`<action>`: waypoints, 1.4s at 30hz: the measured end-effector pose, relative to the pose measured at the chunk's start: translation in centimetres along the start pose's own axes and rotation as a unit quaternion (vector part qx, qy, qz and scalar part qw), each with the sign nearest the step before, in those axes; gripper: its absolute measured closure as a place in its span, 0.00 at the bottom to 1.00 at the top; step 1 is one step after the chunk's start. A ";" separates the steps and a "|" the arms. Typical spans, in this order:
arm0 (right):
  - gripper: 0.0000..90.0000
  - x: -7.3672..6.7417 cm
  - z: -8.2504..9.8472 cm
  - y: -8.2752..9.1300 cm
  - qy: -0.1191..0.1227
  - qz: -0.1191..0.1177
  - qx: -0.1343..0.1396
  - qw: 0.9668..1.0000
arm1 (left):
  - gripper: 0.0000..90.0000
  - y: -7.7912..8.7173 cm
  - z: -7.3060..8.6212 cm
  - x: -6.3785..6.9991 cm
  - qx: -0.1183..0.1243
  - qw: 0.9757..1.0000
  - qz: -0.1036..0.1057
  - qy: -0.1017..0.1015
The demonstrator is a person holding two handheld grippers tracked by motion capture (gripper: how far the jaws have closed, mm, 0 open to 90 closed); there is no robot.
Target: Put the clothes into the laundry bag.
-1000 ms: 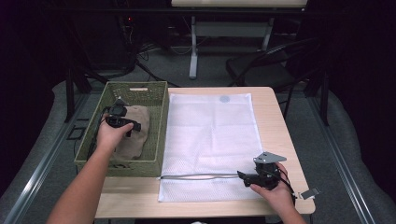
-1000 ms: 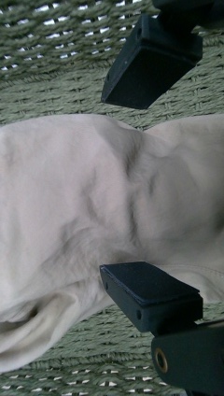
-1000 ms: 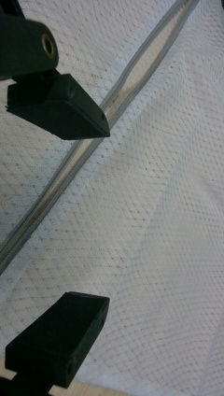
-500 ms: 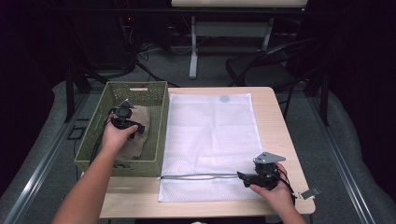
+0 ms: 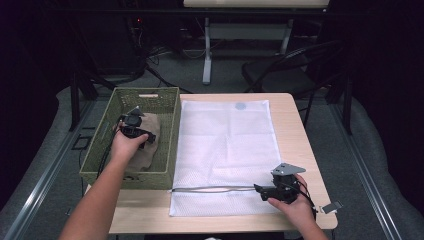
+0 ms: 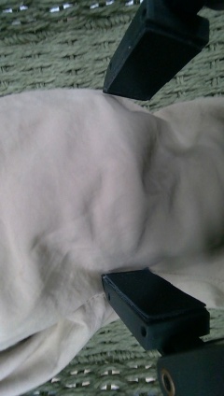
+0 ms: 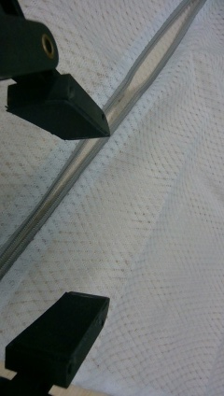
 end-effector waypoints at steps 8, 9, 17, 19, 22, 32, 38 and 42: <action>0.17 0.0 0.0 -0.1 0.001 -0.001 -0.004 1.000 | 0.02 -0.8 0.1 -1.0 -0.021 1.000 -0.017 0.002; 0.17 0.0 0.0 -0.1 0.001 -0.001 -0.004 1.000 | 0.01 -0.9 0.1 -1.1 -0.021 1.000 -0.017 0.003; 0.17 0.0 0.0 -0.1 0.000 -0.002 -0.004 1.000 | 0.00 -1.9 0.1 -1.3 -0.034 0.999 -0.003 0.013; 0.17 0.0 0.1 -0.1 0.001 -0.001 -0.005 1.000 | 0.00 -2.1 0.0 -1.3 -0.040 0.999 0.001 0.015; 0.17 0.0 0.1 -0.2 -0.001 -0.005 -0.003 1.000 | 0.00 -2.5 -0.1 -1.3 -0.043 0.999 0.011 0.022; 0.17 0.0 0.1 -0.2 -0.001 -0.005 -0.006 1.000 | 0.00 -3.1 -0.2 -0.9 -0.053 0.998 0.021 0.021; 0.17 0.0 0.1 -0.3 0.001 -0.005 -0.011 1.000 | 0.00 -3.2 -0.3 -0.7 -0.053 0.998 0.020 0.019; 0.17 0.0 0.1 -0.3 0.001 -0.006 -0.011 1.000 | 0.00 -3.3 -0.2 -0.4 -0.053 0.998 0.012 0.013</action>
Point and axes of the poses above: each handheld gripper's, and its own axes: y roughly backward along the jaws, z roughly out of its underside, x roughly to its right, the point moved 1 cm from there along -y, roughly forward along the jaws, and after that the axes turned 15 degrees about -z, right-handed, at the moved point
